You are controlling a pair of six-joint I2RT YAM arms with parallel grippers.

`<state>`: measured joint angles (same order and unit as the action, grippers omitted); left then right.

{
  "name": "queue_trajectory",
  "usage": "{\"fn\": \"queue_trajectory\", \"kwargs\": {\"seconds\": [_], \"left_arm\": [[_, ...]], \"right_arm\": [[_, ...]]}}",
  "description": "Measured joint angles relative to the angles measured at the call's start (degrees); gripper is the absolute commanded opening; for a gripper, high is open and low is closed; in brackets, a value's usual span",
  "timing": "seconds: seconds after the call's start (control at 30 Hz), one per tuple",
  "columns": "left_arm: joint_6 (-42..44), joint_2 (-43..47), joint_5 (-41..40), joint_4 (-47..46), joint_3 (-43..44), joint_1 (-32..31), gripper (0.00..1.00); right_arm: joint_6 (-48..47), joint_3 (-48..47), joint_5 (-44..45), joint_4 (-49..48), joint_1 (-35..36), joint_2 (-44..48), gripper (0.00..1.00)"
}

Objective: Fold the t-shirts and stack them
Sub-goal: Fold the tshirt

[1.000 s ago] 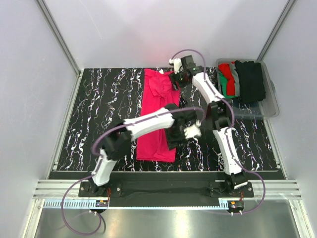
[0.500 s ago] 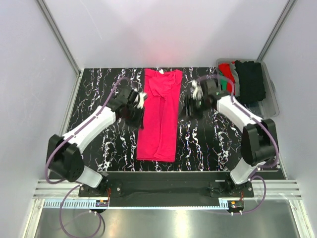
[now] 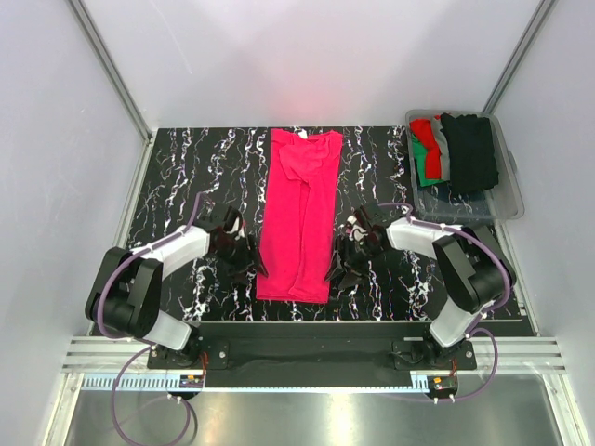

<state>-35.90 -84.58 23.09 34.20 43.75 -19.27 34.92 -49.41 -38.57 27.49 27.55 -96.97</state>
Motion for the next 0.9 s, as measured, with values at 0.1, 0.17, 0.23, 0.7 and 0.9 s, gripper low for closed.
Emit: {"fn": "queue_trajectory", "kwargs": {"seconds": [0.1, 0.17, 0.23, 0.7, 0.9], "left_arm": [[-1.6, 0.1, 0.9, -1.2, -2.5, 0.2, 0.60], [-2.4, 0.4, 1.8, -1.7, -3.5, 0.2, 0.56], [-3.0, 0.7, 2.2, -2.5, -4.1, 0.2, 0.55], [-4.6, 0.8, 4.3, -5.2, -6.1, 0.3, 0.46], [-5.3, 0.6, 5.3, -6.3, -7.2, 0.3, 0.26]], "right_arm": [[1.6, 0.3, 0.4, -1.4, 1.6, -0.4, 0.59], [2.6, 0.6, 0.8, -2.1, 2.5, -0.9, 0.59], [3.4, 0.8, 1.5, -2.6, 3.1, -1.4, 0.58], [6.8, 0.2, 1.4, -2.6, 5.9, -3.9, 0.52], [7.4, 0.2, 1.3, -2.9, 6.0, -5.4, 0.24]]}}
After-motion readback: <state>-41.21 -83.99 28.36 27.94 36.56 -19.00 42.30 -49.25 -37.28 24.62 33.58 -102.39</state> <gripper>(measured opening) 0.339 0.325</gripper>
